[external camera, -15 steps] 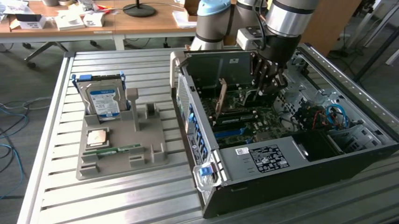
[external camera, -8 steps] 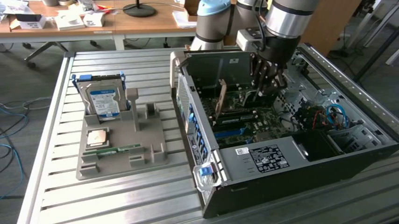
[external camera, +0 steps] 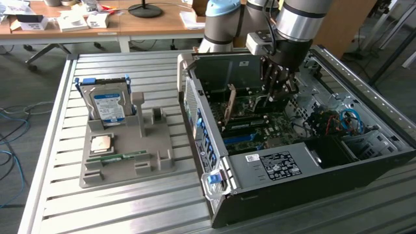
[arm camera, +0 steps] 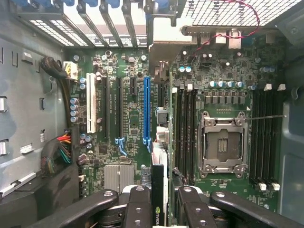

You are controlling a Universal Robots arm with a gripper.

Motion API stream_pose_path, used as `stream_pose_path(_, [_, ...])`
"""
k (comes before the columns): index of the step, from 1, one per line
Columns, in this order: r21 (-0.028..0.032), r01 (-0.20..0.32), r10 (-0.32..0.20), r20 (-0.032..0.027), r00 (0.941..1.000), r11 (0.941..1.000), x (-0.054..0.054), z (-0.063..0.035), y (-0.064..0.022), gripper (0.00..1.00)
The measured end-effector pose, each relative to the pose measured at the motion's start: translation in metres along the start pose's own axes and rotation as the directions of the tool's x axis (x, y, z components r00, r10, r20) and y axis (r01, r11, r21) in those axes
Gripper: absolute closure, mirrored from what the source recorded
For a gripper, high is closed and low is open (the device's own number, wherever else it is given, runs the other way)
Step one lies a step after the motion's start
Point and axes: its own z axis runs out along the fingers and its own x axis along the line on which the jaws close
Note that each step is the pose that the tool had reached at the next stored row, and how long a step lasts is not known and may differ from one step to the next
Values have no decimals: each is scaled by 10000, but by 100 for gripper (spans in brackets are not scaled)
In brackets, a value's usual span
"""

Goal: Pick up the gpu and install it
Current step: 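Insert the gpu into the slot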

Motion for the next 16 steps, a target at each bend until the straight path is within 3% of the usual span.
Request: stream_pose_path(16, [12, 0, -1, 24, 10000, 10000, 0, 81, 0, 74])
